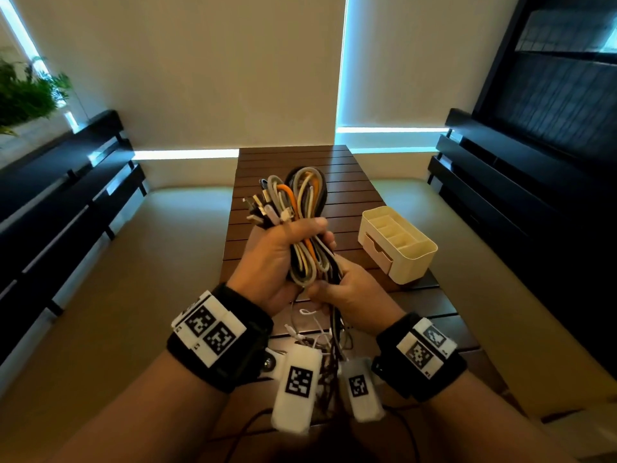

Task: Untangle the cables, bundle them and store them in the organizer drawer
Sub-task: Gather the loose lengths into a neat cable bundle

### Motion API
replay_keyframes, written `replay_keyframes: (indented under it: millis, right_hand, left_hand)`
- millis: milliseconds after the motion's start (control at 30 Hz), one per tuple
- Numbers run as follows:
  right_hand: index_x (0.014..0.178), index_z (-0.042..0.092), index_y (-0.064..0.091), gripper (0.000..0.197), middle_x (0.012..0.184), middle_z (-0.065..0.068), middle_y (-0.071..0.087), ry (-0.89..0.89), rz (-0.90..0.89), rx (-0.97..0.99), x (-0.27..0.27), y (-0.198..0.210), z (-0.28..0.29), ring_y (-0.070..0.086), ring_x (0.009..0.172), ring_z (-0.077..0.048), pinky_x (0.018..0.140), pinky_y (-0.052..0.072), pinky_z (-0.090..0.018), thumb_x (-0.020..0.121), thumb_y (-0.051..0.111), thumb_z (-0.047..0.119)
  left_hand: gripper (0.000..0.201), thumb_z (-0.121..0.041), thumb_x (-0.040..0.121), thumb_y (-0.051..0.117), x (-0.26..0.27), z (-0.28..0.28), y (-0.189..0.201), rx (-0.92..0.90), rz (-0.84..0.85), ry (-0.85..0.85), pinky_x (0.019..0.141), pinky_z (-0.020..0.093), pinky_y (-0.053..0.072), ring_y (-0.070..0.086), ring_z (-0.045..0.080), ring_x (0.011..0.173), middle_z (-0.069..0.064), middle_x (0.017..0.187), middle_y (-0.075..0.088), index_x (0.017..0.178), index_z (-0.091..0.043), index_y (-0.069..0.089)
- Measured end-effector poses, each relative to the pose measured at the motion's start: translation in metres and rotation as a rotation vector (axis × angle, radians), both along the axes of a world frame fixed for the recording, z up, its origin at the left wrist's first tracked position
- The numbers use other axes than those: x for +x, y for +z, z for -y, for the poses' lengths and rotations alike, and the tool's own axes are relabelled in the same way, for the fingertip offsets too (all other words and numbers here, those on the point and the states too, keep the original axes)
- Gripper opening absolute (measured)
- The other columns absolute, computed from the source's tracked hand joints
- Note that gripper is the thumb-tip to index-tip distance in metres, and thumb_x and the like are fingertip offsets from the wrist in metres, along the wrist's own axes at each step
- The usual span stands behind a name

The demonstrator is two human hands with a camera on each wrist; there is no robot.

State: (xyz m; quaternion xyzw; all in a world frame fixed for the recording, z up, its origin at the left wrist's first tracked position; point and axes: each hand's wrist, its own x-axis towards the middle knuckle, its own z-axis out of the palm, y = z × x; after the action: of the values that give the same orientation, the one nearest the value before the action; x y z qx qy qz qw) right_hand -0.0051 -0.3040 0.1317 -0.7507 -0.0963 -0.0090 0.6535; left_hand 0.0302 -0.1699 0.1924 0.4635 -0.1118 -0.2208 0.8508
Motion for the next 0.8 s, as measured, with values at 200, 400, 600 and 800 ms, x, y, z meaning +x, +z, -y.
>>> replay_keyframes:
  millis: [200, 400, 600, 800]
  right_hand:
    - [0.098, 0.034, 0.062, 0.014, 0.093, 0.014, 0.066, -0.063, -0.139, -0.622, 0.011, -0.017, 0.025, 0.061, 0.090, -0.003, 0.090, 0.046, -0.035, 0.094, 0.060, 0.048]
    - [0.136, 0.034, 0.040, 0.095, 0.139, 0.002, 0.044, -0.283, -0.467, -1.017, 0.025, -0.049, 0.069, 0.046, 0.127, -0.024, 0.108, 0.035, -0.058, 0.059, 0.071, 0.080]
    - [0.153, 0.039, -0.014, 0.144, 0.163, 0.002, -0.003, -0.089, -0.392, -0.922, 0.011, -0.019, 0.054, 0.019, 0.148, -0.030, 0.118, 0.023, -0.058, 0.053, 0.085, 0.068]
    - [0.145, 0.052, -0.027, 0.147, 0.166, 0.009, -0.004, 0.175, -0.196, -0.636, -0.008, 0.034, 0.027, 0.014, 0.149, -0.015, 0.112, 0.022, -0.028, 0.062, 0.093, 0.037]
  left_hand:
    - [0.004, -0.005, 0.080, 0.063, 0.001, -0.001, -0.001, -0.029, 0.042, 0.069, 0.074, 0.034, 0.053, 0.061, 0.018, 0.067, 0.007, 0.067, 0.060, 0.080, -0.006, 0.060]
    - [0.008, -0.008, 0.079, 0.061, 0.021, -0.020, 0.007, -0.189, 0.113, 0.172, 0.076, 0.032, 0.055, 0.057, 0.017, 0.069, 0.006, 0.074, 0.051, 0.081, -0.008, 0.053]
    - [0.010, -0.010, 0.080, 0.065, 0.025, -0.016, -0.002, -0.047, 0.065, 0.187, 0.068, 0.030, 0.056, 0.058, 0.022, 0.072, 0.009, 0.073, 0.057, 0.083, -0.006, 0.055]
    - [0.007, -0.013, 0.083, 0.065, 0.014, -0.001, -0.012, -0.004, -0.036, 0.065, 0.080, 0.037, 0.046, 0.056, 0.020, 0.073, 0.005, 0.074, 0.058, 0.076, -0.011, 0.062]
